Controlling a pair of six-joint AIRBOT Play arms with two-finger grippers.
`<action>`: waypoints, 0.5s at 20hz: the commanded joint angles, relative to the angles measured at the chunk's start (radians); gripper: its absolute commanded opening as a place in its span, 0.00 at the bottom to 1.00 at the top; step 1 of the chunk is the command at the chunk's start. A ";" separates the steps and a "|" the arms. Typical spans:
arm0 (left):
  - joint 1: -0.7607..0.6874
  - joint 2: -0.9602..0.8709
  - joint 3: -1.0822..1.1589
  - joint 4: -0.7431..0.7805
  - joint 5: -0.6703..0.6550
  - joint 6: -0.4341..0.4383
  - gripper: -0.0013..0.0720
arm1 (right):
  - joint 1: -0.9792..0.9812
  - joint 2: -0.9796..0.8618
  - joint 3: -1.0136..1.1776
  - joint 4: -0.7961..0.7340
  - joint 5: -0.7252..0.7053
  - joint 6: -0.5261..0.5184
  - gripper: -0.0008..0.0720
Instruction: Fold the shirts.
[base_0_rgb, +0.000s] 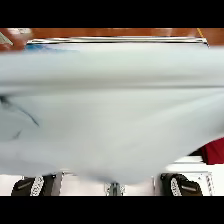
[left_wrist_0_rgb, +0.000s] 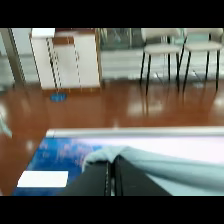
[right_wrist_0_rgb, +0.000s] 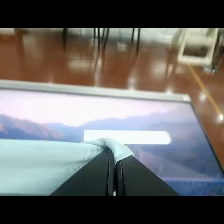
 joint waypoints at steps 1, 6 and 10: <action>0.000 -0.020 -0.061 0.014 -0.065 0.011 0.06 | 0.000 -0.085 0.002 -0.027 0.132 -0.002 0.09; 0.000 -0.054 -0.373 0.006 -0.171 0.008 0.06 | 0.001 -0.267 -0.193 -0.026 0.393 0.029 0.09; -0.006 -0.135 -0.787 -0.134 0.101 0.074 0.06 | 0.002 -0.403 -0.546 0.002 -0.002 0.027 0.09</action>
